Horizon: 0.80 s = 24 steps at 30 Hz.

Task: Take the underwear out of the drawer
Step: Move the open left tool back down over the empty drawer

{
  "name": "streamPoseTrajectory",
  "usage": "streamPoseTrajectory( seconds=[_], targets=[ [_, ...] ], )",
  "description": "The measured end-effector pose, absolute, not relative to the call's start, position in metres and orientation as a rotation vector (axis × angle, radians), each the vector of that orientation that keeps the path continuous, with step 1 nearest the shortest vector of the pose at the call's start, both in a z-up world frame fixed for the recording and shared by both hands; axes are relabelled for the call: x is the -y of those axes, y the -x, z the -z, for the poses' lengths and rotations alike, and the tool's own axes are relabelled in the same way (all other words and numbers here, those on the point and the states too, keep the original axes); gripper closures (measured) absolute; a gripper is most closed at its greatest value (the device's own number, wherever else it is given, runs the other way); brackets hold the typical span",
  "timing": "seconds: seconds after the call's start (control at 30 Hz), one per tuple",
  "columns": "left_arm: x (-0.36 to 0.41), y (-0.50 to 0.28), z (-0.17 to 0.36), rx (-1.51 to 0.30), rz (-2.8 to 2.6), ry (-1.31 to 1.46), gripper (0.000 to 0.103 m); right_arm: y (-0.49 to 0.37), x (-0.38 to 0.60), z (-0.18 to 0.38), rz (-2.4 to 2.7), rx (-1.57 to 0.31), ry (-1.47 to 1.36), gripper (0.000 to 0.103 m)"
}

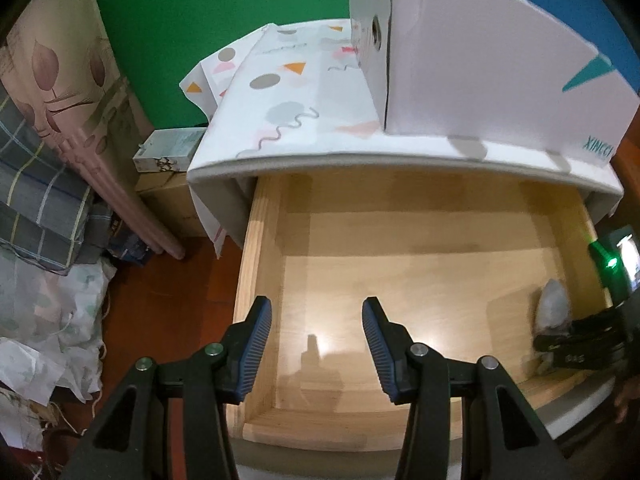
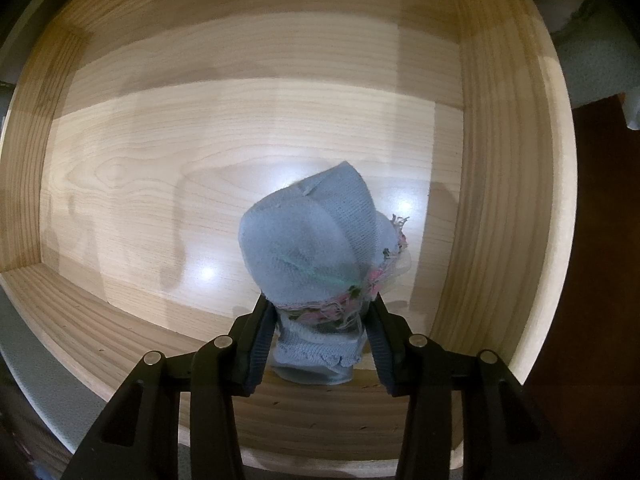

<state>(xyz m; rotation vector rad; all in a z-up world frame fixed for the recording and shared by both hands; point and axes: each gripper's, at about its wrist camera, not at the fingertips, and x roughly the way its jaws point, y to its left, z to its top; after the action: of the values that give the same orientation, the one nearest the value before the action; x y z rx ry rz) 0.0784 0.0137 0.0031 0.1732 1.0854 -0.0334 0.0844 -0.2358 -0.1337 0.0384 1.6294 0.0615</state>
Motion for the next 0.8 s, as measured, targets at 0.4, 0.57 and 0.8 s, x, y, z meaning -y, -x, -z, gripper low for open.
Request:
streamPoseTrajectory(
  seconds=[0.4, 0.57, 0.8],
  targets=[
    [-0.024, -0.079, 0.009, -1.117, 0.028, -0.082, 0.055, -0.073, 0.235, 0.125, -0.024, -1.587, -0.009, 0.075],
    [-0.023, -0.076, 0.007, -1.095, 0.022, -0.084, 0.055, -0.064, 0.235, 0.114, -0.030, -1.537, -0.038, 0.078],
    [-0.023, -0.076, 0.006, -1.101, 0.024, -0.080, 0.055, -0.046, 0.242, 0.081, -0.059, -1.461, -0.073, 0.079]
  ],
)
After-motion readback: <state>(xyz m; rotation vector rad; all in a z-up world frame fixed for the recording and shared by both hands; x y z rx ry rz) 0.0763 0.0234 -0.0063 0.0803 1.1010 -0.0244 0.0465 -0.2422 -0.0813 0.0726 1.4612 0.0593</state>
